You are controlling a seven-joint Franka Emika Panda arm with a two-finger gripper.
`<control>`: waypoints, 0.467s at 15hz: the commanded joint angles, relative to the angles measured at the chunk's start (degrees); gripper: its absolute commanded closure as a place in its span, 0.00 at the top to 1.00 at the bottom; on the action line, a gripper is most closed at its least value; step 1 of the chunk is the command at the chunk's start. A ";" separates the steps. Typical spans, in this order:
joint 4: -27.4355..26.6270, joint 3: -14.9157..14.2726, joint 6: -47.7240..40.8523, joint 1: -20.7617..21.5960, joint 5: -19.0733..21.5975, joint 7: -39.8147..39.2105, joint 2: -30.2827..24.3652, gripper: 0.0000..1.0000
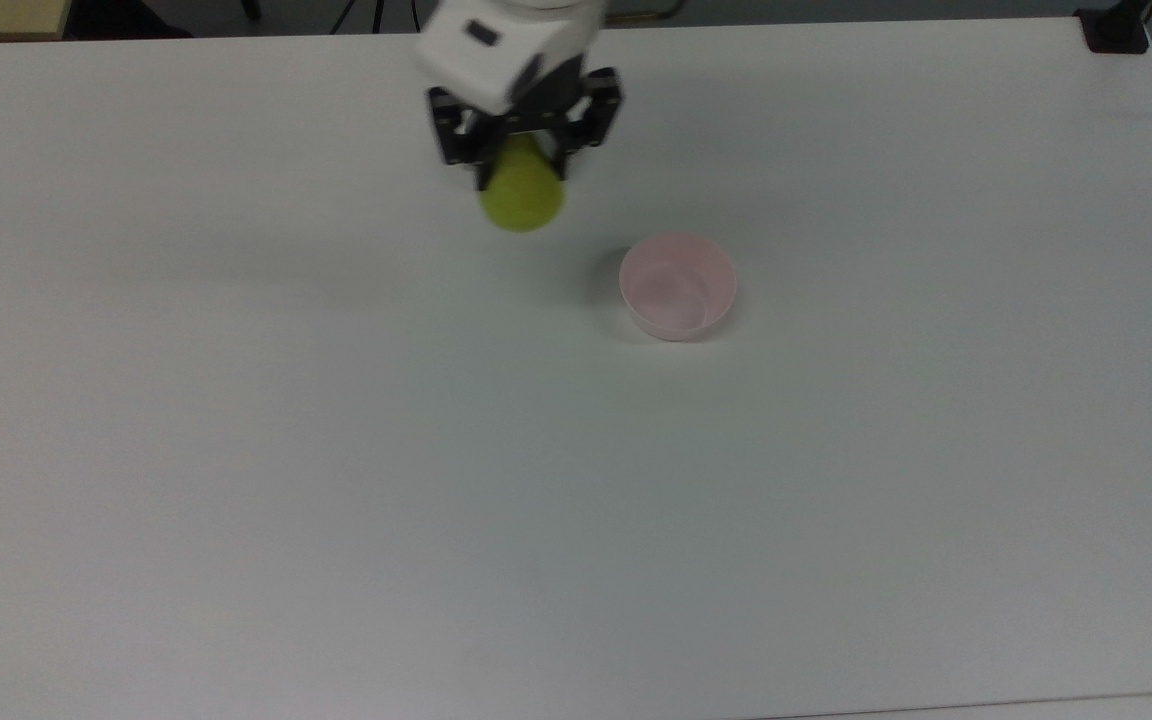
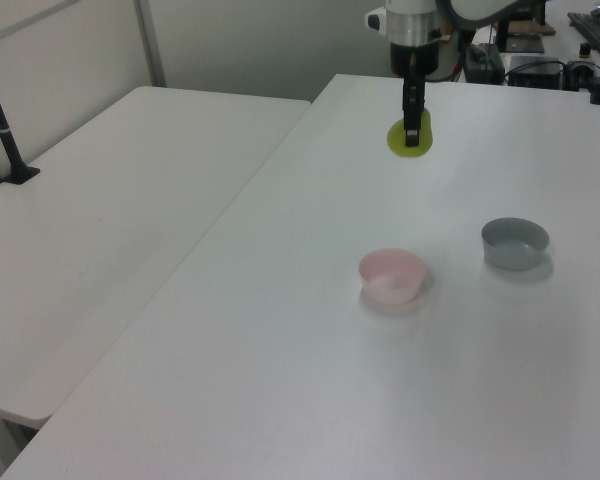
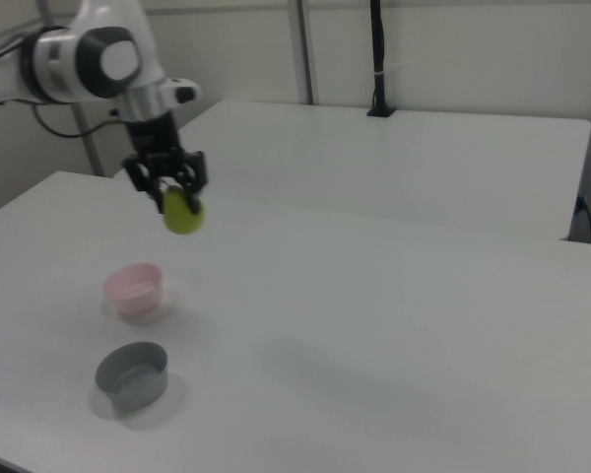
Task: Pick up a pear from the bowl
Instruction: 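Lift the pear out of the pink bowl and carry it aside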
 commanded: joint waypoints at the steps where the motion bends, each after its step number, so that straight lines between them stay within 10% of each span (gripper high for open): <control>1: -0.44 1.94 0.12 -9.89 0.34 -6.39 0.72 0.37; 7: -0.62 1.94 4.25 -10.36 -0.09 -6.31 6.68 0.38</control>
